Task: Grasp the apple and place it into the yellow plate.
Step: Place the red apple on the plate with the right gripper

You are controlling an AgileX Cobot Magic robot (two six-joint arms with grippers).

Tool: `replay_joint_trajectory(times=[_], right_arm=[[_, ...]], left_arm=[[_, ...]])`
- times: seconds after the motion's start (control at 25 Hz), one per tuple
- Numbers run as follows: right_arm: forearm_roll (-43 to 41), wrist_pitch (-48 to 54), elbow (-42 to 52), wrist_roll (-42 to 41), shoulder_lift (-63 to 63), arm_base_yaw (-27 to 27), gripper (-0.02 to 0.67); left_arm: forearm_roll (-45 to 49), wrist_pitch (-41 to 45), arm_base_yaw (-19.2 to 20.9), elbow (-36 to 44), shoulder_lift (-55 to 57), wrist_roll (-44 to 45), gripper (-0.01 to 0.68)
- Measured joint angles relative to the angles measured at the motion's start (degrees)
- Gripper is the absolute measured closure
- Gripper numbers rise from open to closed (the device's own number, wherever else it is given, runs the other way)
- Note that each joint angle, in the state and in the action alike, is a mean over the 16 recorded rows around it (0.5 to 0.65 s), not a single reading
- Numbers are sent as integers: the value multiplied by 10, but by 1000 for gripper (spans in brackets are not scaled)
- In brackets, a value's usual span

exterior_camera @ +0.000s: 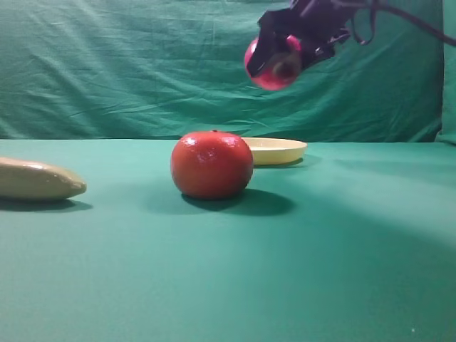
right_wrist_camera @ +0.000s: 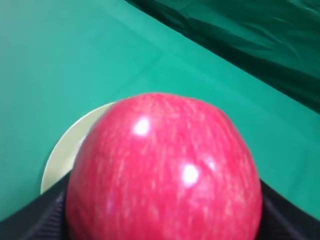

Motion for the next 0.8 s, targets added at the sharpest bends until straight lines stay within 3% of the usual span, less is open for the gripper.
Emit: replay_joint_trajectory(times=[0.32, 0.52, 0.64, 0.8], right_arm=[[-1, -1, -16, -10, 23, 4, 45], [-1, 0, -17, -15, 7, 1, 39], [-1, 10, -18, -10, -17, -4, 84], [-2, 40, -18, 7, -65, -16, 223]], left_arm=[[0, 0, 0, 0, 0, 0, 516], [0, 0, 0, 0, 0, 0, 516], [0, 0, 0, 0, 0, 0, 516], [0, 0, 0, 0, 0, 0, 516]])
